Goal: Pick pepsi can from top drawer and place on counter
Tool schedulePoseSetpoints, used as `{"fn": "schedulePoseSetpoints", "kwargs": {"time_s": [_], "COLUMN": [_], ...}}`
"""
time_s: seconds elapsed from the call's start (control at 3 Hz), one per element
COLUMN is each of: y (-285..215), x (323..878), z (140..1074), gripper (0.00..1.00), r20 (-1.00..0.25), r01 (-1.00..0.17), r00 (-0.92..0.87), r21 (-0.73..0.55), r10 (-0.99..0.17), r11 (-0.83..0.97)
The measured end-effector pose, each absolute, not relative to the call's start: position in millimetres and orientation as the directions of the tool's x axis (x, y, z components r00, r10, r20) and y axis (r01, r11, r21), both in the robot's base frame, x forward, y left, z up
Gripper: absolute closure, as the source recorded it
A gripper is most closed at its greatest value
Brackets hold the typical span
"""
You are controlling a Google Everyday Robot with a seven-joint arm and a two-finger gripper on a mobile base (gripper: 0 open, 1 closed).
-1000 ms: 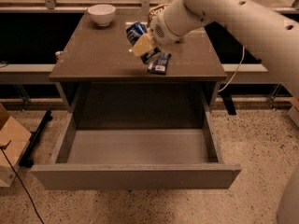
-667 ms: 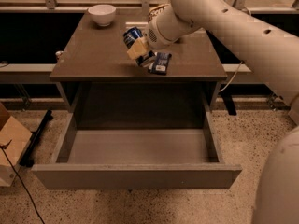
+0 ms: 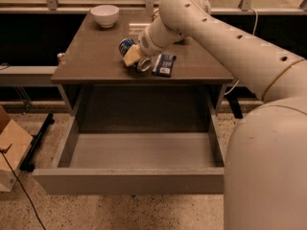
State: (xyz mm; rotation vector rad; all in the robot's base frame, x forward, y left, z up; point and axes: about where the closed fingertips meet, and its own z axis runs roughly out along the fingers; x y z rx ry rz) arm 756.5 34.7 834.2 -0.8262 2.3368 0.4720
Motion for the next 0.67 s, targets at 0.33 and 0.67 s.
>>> {"fn": "schedulePoseSetpoints", "kwargs": {"time_s": [0.33, 0.67], "y": [34.7, 34.8], "x": [756.5, 756.5], "z": [841.5, 841.5], "gripper": [0.08, 0.00], "r20": [-0.648, -0.648], "r01": [-0.659, -0.659], "r00": [-0.620, -0.620], "r21": [0.125, 0.125], "r10": [-0.442, -0.442], "r11": [0.742, 0.742]}}
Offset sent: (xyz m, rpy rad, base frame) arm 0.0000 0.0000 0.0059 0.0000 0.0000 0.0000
